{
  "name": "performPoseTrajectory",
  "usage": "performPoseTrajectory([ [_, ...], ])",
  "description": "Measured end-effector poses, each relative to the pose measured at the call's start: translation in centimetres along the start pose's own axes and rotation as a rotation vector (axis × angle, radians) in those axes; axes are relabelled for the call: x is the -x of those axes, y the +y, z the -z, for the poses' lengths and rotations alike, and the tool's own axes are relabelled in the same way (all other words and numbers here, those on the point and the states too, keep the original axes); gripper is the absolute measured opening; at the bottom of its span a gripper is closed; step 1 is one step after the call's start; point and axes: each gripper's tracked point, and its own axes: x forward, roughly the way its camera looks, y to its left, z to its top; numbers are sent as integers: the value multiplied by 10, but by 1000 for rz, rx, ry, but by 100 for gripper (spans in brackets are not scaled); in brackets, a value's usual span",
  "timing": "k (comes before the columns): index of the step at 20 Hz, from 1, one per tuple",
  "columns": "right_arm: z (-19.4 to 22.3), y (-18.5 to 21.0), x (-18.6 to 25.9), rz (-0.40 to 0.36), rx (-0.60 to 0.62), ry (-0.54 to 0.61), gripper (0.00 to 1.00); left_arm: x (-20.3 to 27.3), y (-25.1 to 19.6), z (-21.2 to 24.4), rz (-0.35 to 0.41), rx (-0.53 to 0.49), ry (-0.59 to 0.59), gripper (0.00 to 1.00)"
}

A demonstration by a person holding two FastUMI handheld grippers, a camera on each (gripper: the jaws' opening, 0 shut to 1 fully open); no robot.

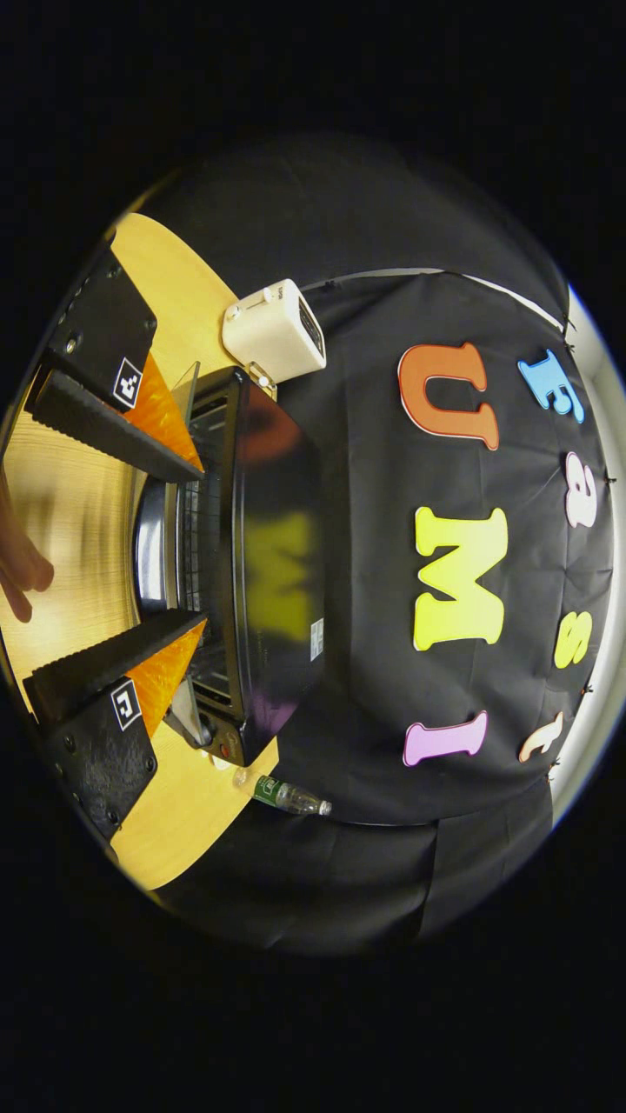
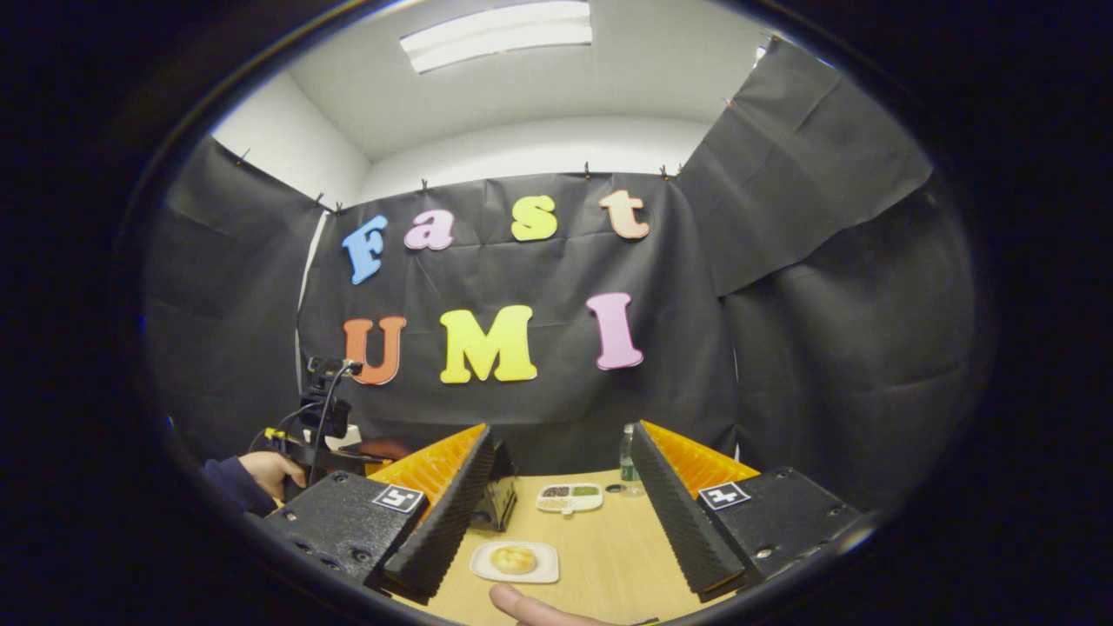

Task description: Open the electric oven with the left hand, put the food in, and close the electric oven.

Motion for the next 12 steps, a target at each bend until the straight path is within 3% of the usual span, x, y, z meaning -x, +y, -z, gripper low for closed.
performPoseTrajectory([
  [12, 26, 2, 22, 17, -14, 69, 96, 52, -8, 92, 7, -13, 72, 96],
])
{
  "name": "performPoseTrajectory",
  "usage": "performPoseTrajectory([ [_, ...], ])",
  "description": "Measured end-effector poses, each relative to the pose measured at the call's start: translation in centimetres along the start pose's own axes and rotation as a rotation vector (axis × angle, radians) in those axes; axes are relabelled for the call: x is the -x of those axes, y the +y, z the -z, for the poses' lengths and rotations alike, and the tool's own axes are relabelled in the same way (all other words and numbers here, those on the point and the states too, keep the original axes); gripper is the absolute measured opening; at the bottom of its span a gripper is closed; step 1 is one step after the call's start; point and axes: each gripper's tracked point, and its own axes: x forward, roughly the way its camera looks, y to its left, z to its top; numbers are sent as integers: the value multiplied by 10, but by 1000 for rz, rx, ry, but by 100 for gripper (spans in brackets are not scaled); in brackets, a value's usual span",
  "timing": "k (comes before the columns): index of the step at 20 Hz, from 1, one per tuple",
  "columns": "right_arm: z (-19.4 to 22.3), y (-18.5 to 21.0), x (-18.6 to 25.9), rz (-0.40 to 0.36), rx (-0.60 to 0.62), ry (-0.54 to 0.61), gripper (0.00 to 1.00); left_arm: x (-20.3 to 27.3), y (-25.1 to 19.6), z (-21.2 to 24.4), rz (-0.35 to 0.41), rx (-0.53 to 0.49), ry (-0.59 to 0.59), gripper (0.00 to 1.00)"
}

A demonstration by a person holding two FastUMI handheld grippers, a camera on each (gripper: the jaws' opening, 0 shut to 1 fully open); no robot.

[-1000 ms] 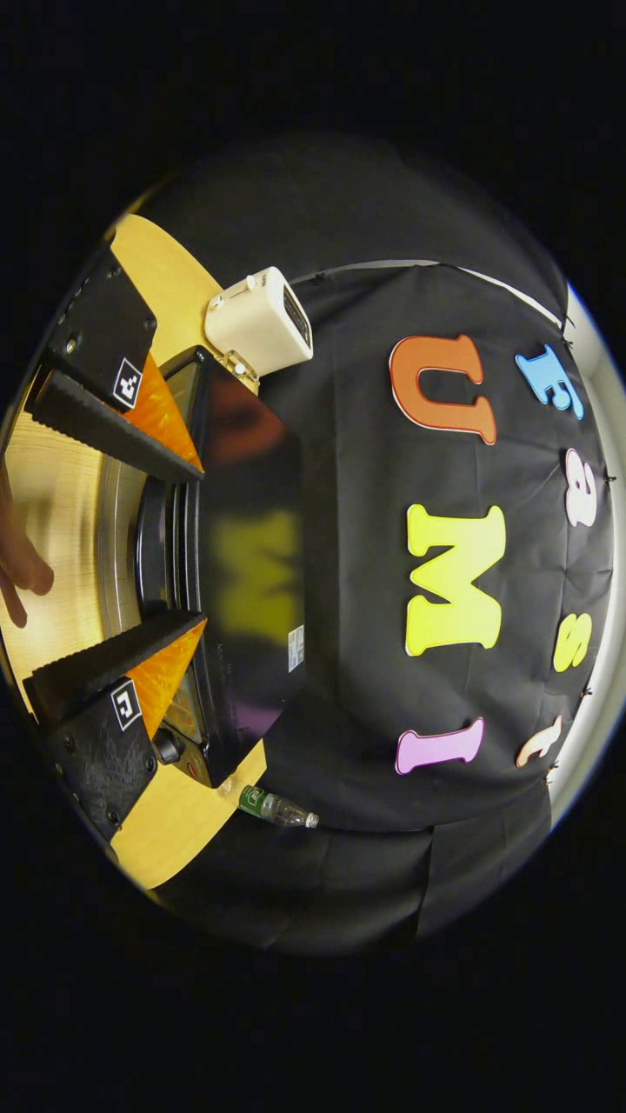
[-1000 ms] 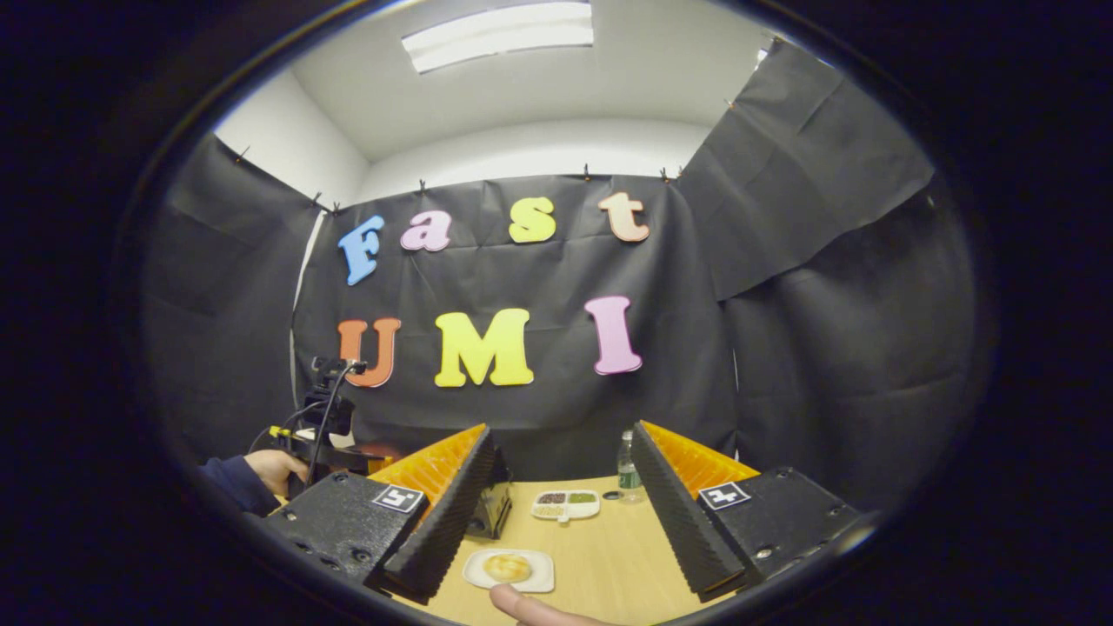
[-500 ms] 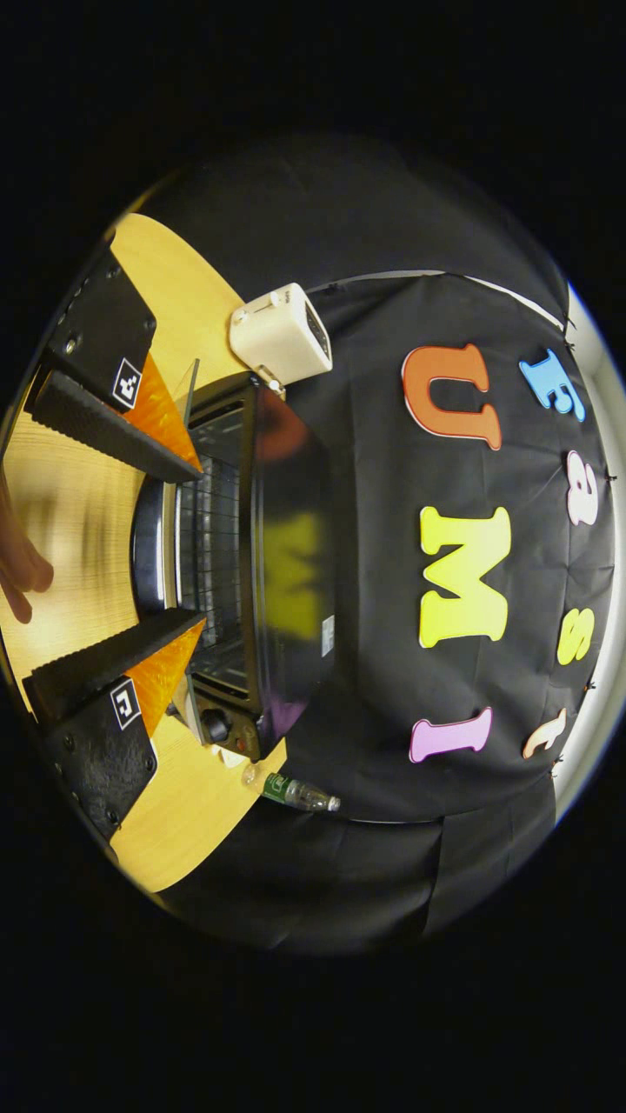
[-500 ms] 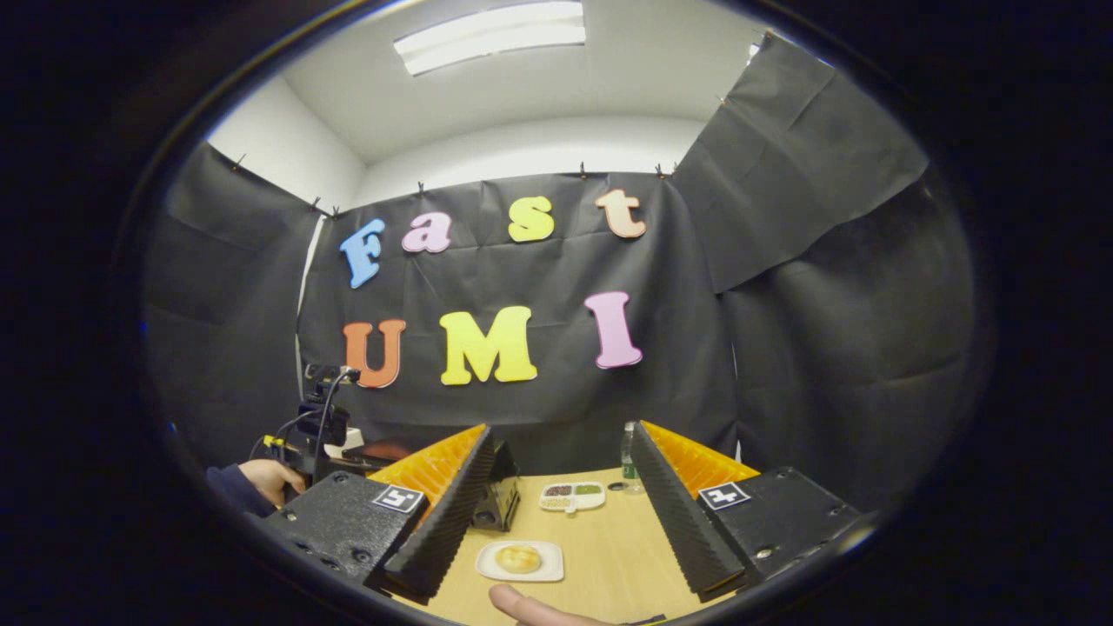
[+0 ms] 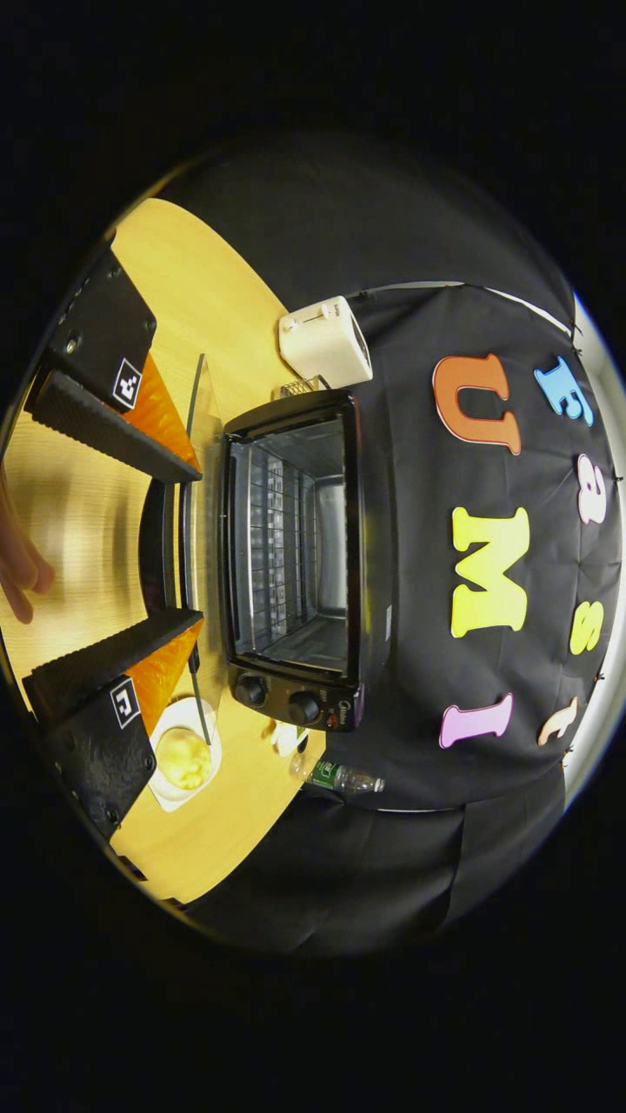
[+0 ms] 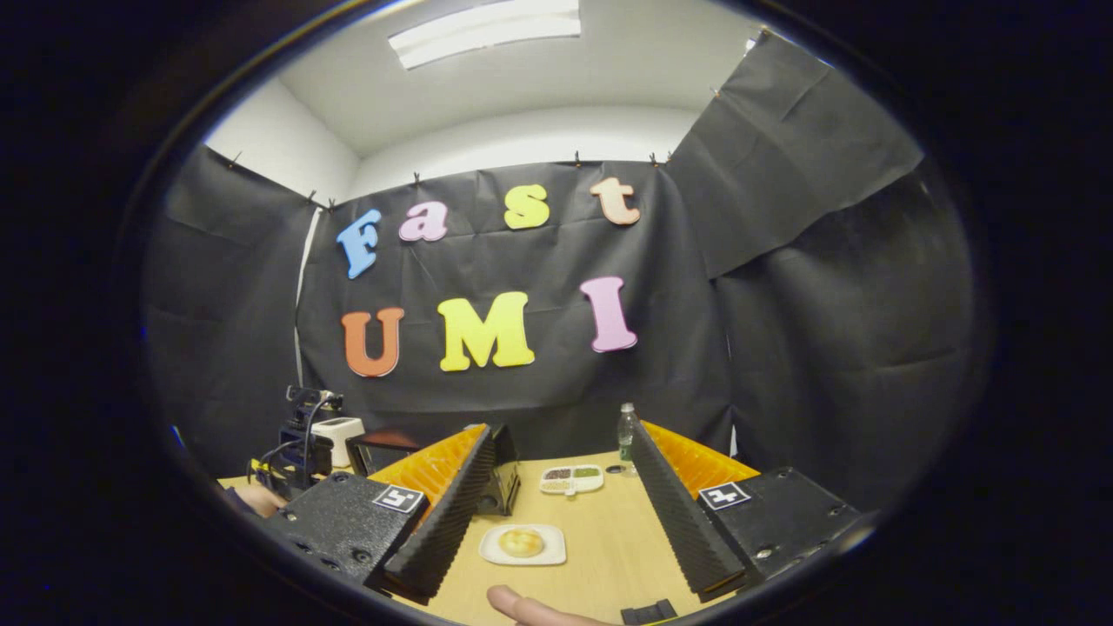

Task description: Open the electric oven with the left hand, put the food in, and close the electric oven.

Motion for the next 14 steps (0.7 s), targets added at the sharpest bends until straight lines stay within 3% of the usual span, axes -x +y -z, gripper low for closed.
performPoseTrajectory([
  [11, 36, 21, -12, -41, 43, 78, 96, -7, -1, 59, 1, 27, 21, 95],
  [12, 38, 24, -13, -43, 49, 84, 96, -8, -4, 76, 3, 44, 59, 84],
  [13, 40, 26, -14, -47, 52, 87, 96, -7, -4, 89, 1, 55, 95, 94],
  [14, 42, 27, -15, -50, 54, 91, 96, -3, -7, 74, 2, 41, 38, 95],
])
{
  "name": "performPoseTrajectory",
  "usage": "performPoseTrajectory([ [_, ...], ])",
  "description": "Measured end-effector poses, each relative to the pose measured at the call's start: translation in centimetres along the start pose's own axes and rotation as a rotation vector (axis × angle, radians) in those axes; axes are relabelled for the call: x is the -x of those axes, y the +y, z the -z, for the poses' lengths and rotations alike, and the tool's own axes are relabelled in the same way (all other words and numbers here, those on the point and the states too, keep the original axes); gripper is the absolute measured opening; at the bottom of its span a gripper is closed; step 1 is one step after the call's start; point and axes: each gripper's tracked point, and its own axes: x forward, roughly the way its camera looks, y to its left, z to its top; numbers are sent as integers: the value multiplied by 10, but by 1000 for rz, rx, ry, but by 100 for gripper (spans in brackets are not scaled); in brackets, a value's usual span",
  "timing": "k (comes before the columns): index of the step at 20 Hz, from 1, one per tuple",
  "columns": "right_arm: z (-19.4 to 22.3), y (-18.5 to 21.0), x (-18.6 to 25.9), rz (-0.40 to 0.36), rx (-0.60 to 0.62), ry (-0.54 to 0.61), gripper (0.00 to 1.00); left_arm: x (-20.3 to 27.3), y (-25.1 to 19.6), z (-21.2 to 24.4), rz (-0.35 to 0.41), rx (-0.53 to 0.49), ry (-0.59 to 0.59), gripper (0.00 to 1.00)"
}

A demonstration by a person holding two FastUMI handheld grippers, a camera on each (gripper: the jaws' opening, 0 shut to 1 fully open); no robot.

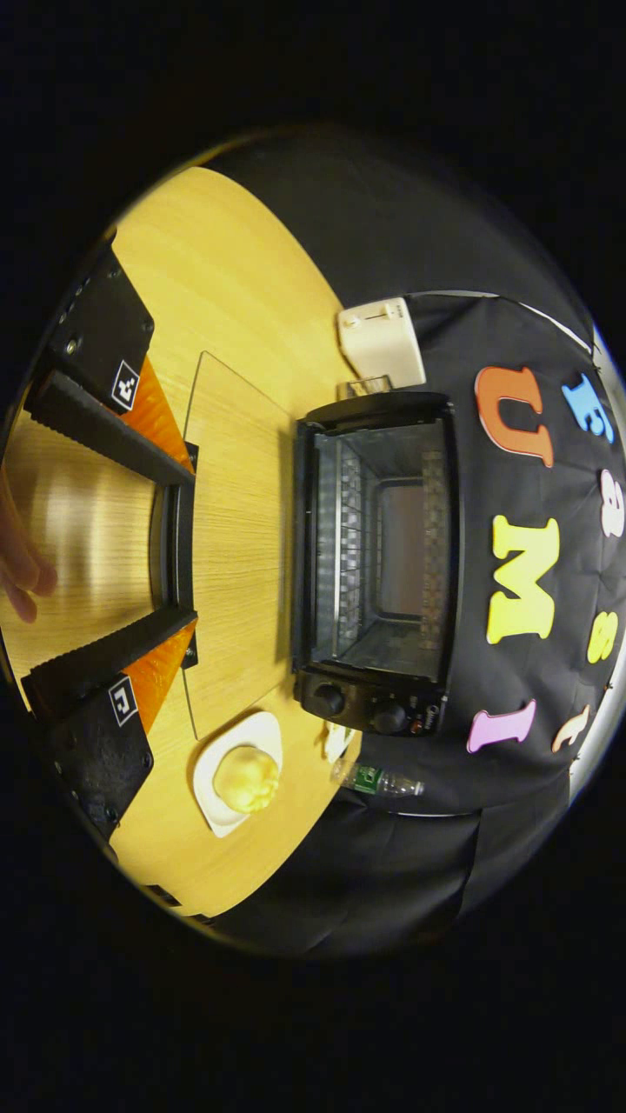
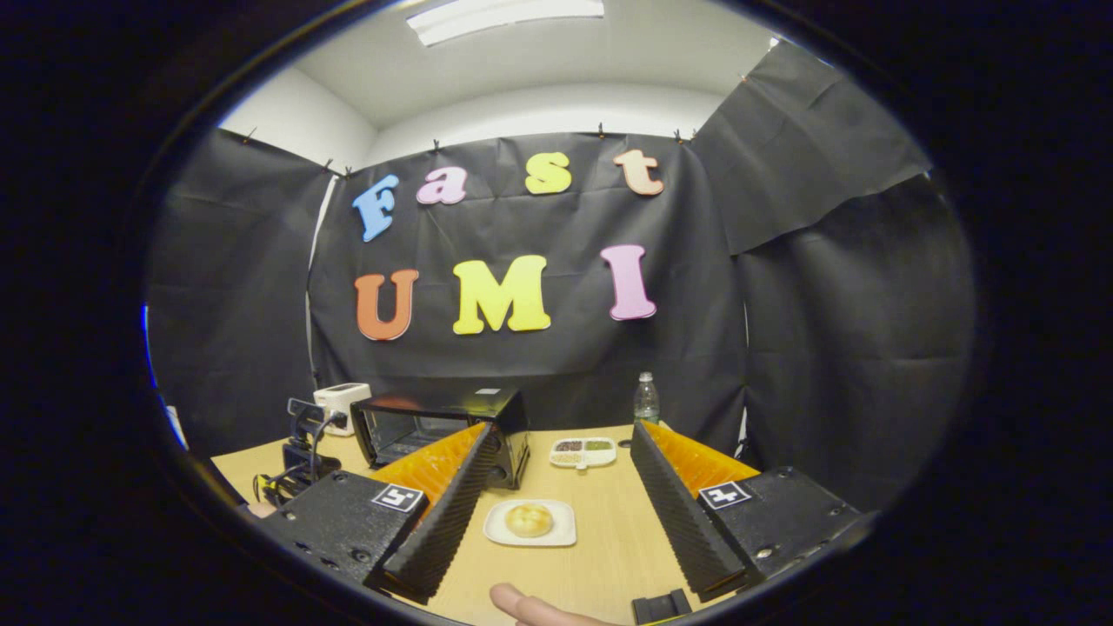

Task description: Open the electric oven with the left hand, put the food in, and close the electric oven.

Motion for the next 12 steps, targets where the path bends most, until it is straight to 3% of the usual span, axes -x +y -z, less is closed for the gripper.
performPoseTrajectory([
  [2, 5, 1, -3, -1, 4, 12, 96, -2, 1, -2, 3, -25, -9, 94],
  [5, 12, 2, -8, -9, 1, 31, 96, 3, 1, -8, 32, 13, -21, 94],
  [12, 36, 2, -24, 2, -7, 103, 96, 65, -3, -69, 55, 20, -129, 93],
])
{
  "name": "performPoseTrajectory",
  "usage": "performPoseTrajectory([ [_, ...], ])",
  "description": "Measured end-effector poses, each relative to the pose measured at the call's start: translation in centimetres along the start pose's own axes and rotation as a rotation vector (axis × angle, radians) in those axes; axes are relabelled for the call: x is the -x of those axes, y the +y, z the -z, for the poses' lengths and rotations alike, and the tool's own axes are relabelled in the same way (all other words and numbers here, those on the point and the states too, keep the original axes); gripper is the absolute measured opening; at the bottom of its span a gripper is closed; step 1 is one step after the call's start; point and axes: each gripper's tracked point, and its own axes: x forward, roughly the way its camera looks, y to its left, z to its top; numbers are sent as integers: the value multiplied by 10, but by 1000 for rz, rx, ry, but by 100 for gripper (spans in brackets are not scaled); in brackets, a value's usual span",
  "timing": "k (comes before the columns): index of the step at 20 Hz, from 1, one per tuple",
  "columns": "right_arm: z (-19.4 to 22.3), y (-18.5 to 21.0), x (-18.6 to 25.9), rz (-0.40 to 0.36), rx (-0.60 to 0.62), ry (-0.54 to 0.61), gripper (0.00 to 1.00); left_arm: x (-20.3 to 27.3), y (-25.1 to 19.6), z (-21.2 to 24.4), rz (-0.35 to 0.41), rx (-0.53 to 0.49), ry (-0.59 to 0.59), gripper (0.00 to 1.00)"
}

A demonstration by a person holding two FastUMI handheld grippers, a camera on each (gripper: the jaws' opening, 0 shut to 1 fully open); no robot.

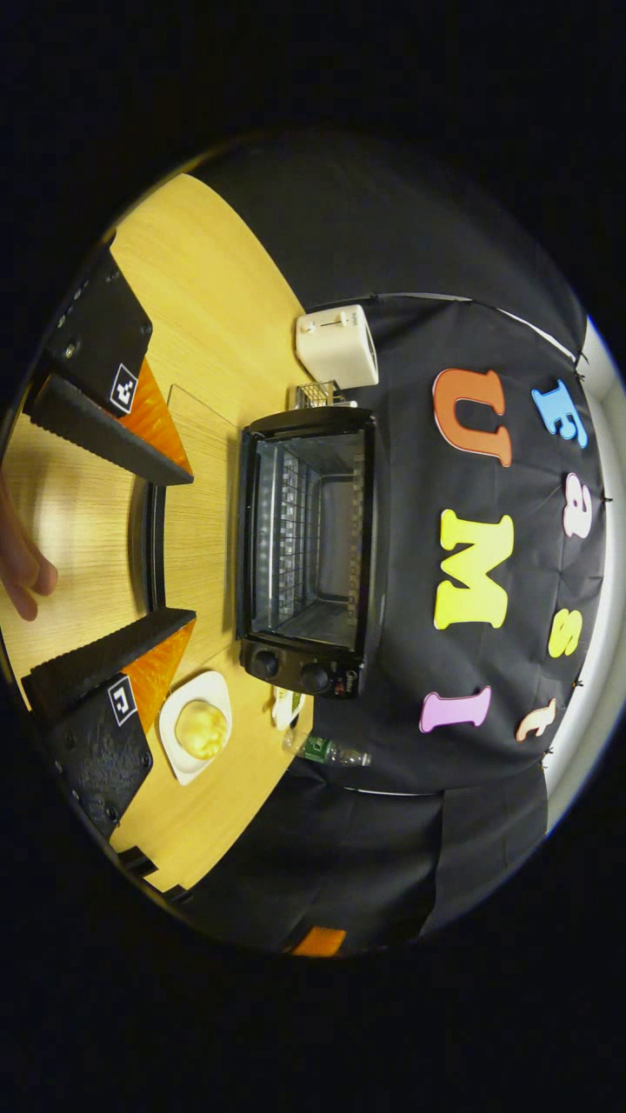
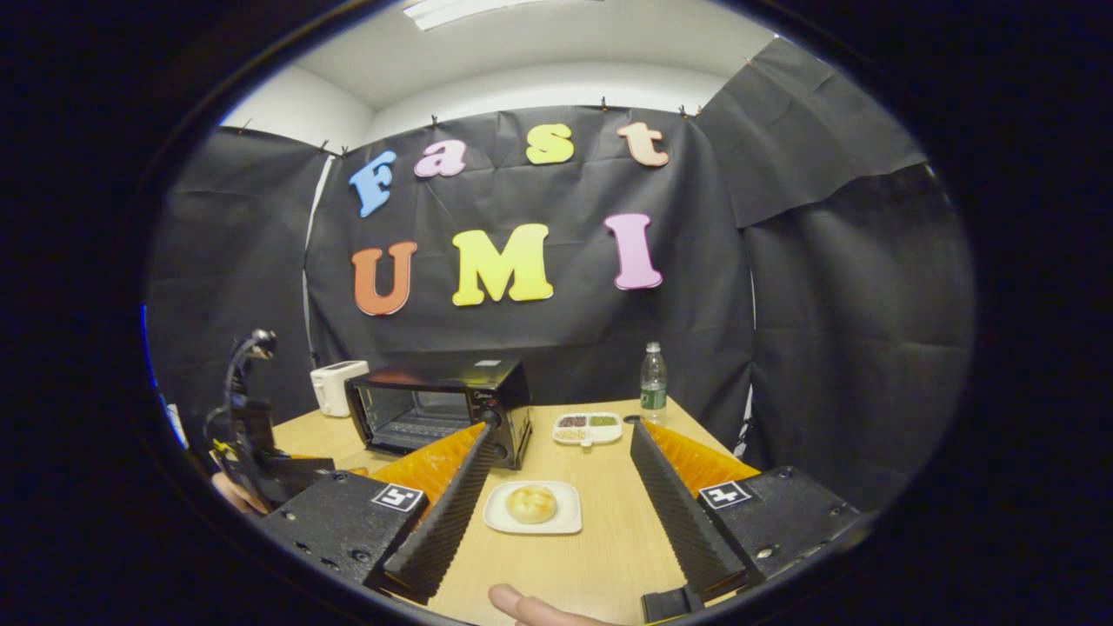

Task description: Open the electric oven with the left hand, put the food in, and close the electric oven.

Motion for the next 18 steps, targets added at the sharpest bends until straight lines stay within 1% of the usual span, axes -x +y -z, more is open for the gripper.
performPoseTrajectory([
  [2, 3, 1, -5, 10, -1, 8, 96, 23, -2, -25, 3, -10, -51, 93],
  [8, 21, 11, -24, 2, 7, 55, 96, 91, 7, -81, -32, -27, -178, 93],
  [11, 36, 14, -39, -2, 11, 88, 96, 122, 15, -96, -71, -41, -213, 93],
  [14, 55, 16, -58, -8, 7, 128, 96, 150, 10, -107, -67, -55, -256, 93],
  [18, 86, 17, -89, -26, 1, 204, 97, 183, 17, -108, -90, -69, -299, 93],
])
